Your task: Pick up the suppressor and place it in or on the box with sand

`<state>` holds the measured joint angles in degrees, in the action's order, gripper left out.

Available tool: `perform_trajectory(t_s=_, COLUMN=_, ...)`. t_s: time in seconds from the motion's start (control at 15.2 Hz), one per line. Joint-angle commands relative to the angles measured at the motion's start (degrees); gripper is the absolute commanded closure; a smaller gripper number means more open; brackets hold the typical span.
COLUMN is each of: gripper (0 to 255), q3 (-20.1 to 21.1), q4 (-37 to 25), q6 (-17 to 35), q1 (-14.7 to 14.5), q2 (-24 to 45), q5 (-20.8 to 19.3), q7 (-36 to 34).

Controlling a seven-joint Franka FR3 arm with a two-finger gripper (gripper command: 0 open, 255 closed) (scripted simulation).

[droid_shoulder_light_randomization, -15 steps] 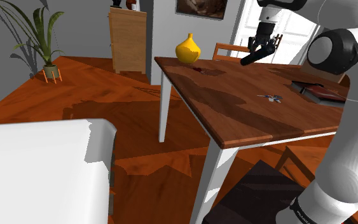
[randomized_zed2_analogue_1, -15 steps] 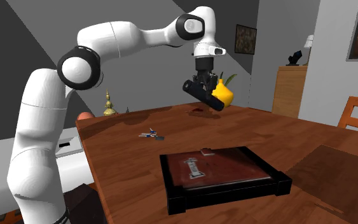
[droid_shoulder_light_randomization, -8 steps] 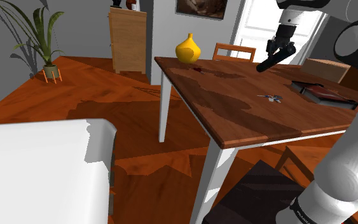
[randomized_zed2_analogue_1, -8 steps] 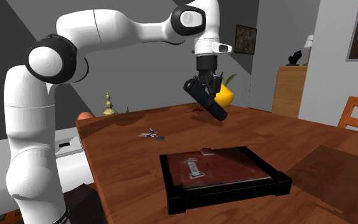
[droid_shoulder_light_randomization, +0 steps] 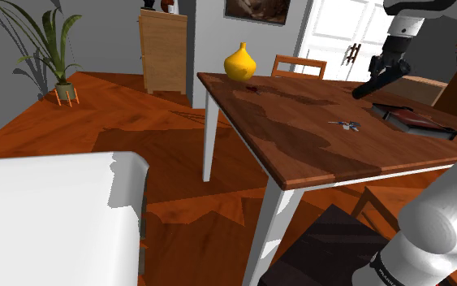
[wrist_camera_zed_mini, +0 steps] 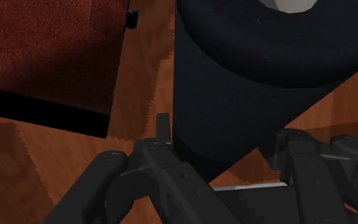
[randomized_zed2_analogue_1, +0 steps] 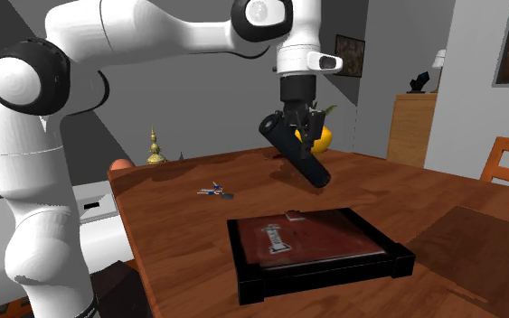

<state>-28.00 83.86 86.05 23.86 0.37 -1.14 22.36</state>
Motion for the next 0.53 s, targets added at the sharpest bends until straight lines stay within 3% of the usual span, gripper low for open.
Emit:
perform_trajectory(t_s=0.0, gripper=255, q3=-1.2, q4=1.0, q6=0.2, q1=1.2, q2=-1.0, q5=-0.4, q7=2.5)
perform_trajectory(t_s=0.46, gripper=255, q3=-6.0, q4=2.3, q6=0.6, q1=5.6, q2=-2.2, q5=-0.8, q7=11.7)
